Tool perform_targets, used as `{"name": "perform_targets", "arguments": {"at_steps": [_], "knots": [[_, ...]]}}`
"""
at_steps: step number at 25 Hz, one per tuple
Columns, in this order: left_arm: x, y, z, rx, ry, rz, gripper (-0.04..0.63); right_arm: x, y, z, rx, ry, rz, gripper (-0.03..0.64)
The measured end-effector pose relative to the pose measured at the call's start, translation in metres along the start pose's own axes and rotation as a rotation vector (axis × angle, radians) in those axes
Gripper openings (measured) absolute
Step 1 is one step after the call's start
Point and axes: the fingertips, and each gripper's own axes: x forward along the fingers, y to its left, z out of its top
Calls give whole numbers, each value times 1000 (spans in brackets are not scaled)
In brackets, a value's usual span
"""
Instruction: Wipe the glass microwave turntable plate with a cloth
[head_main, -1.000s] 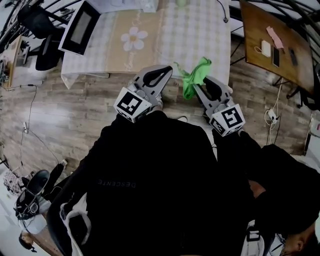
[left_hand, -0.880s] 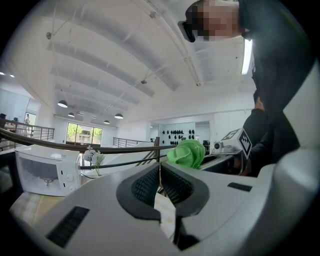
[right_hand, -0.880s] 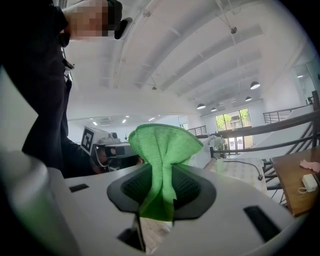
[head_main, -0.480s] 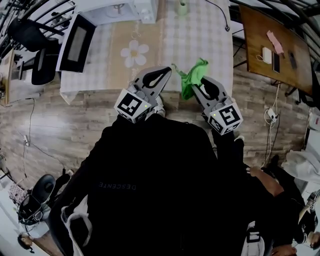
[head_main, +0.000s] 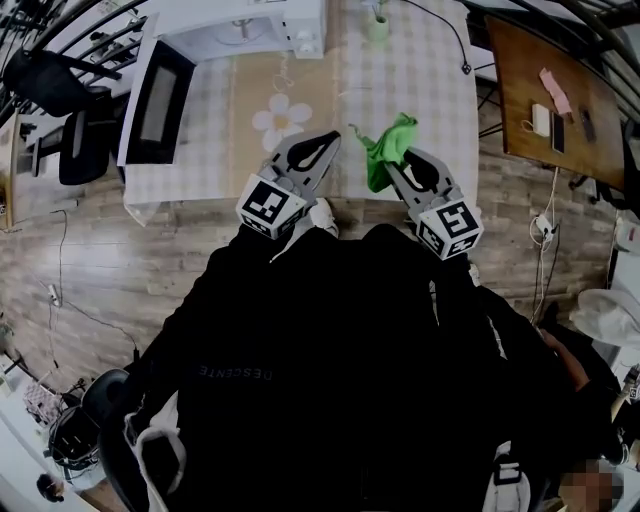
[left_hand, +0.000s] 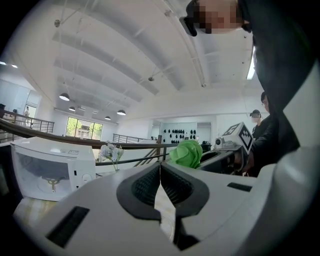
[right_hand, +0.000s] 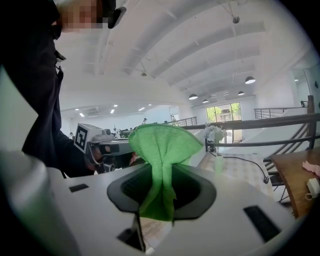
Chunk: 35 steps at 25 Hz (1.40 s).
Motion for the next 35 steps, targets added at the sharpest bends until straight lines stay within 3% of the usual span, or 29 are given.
{"name": "perform_targets", "arguments": {"at_steps": [10,22,28,35], "knots": [[15,45,-15,-33,-15,41,21,66,-40,-14,-51,97,19,133],[44,96,-46,-64,48,162,21,161,-87,-41,-80,236,122,135],[48,121,-63,-96,64,216,21,201,-86,-64,-165,338,185,137],[50,138,-85,-125,96,251,21,242,-86,-99,-347,448,261,137]]}}
